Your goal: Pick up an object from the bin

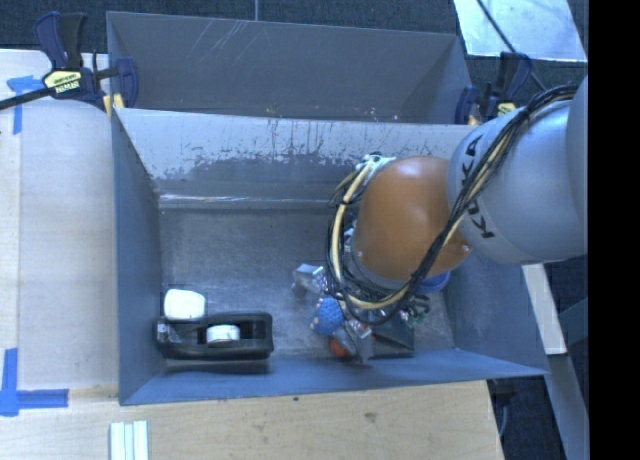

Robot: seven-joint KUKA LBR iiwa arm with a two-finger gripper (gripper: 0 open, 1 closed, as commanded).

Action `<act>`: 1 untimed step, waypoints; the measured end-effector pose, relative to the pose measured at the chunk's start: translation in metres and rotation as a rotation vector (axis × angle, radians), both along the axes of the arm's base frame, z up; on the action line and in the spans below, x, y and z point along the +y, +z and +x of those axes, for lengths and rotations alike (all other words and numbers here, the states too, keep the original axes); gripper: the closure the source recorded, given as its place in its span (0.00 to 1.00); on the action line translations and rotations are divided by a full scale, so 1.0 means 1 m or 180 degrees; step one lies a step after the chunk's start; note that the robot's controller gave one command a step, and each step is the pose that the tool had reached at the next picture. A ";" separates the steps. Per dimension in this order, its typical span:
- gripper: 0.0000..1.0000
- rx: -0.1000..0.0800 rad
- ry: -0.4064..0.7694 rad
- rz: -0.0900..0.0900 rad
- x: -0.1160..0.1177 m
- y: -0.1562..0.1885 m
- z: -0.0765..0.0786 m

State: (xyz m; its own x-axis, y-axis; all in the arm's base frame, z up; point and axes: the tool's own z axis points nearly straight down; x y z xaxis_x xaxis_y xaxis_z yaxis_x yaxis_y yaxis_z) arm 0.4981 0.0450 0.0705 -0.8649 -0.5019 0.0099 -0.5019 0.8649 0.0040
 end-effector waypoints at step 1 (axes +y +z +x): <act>1.00 -0.0051 -0.0007 0.0011 0.000 0.001 0.004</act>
Offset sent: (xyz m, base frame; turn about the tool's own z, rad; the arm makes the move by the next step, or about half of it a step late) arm 0.0000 0.0000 0.0000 0.0000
